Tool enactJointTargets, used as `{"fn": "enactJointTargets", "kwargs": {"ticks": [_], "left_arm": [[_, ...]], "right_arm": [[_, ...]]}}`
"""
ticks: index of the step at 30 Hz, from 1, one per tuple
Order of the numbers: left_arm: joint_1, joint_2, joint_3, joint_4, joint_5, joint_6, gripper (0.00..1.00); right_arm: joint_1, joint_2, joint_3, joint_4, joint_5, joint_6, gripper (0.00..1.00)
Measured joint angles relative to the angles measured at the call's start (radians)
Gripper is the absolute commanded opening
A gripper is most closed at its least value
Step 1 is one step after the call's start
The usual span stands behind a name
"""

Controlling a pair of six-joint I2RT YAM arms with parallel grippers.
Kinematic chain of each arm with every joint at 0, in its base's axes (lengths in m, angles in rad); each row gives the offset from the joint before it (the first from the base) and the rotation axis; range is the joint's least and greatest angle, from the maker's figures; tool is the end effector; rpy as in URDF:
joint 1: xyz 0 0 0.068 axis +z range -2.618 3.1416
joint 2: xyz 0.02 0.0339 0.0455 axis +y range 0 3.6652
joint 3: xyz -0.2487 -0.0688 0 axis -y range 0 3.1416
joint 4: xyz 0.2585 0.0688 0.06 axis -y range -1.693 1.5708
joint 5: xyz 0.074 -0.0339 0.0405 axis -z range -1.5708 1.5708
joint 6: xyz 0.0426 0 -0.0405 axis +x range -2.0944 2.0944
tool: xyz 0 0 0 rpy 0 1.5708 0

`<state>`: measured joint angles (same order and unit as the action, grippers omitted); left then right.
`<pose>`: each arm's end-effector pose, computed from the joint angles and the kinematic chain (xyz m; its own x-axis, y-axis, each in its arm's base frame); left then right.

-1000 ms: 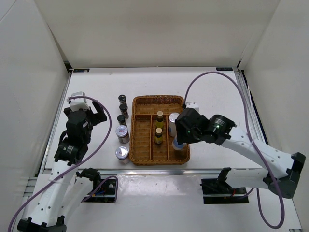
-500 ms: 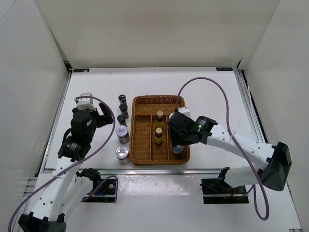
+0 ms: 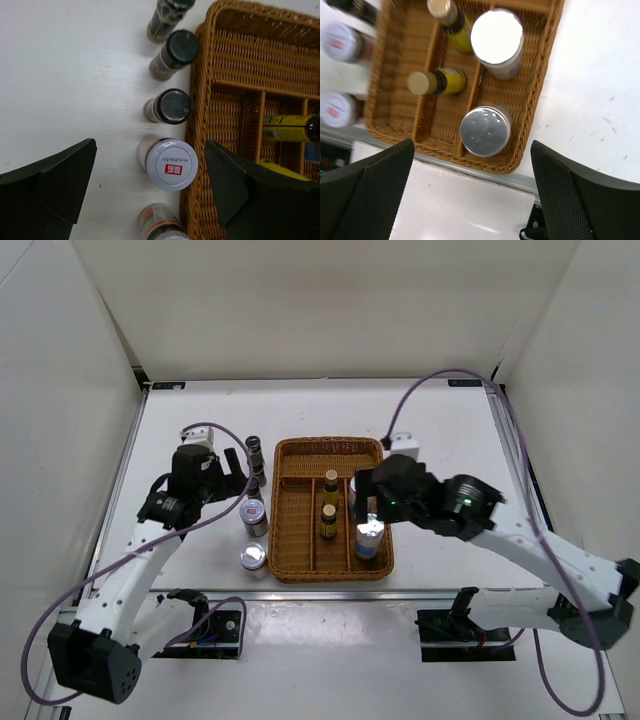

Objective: Organize the condiment bottles

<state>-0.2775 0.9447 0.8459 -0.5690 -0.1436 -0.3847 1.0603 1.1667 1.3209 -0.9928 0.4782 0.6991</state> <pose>0.2216 -0.0568 0.2773 -0.6132 -0.2115 -0.7611 -0.0724 0.9745 -0.2125 0.1359 0.2026 0.3580 -0.6799 -0.0448 -0.7319 -0.2440 0.9551 0.1682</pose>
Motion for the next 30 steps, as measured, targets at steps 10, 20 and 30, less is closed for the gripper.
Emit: {"fn": "enactJointTargets", "kwargs": {"ticks": [10, 20, 30], "left_arm": [[-0.008, 0.108, 0.002, -0.086, 0.114, -0.031, 1.0], [-0.054, 0.249, 0.003, -0.096, 0.156, -0.032, 0.95], [-0.068, 0.357, 0.045, -0.104, 0.171, -0.021, 0.65]], "right_arm": [[0.0, -0.249, -0.016, -0.068, 0.071, -0.022, 1.0], [0.0, -0.231, -0.069, -0.1, 0.069, -0.018, 1.0], [0.0, -0.242, -0.074, -0.112, 0.07, -0.018, 1.0]]}}
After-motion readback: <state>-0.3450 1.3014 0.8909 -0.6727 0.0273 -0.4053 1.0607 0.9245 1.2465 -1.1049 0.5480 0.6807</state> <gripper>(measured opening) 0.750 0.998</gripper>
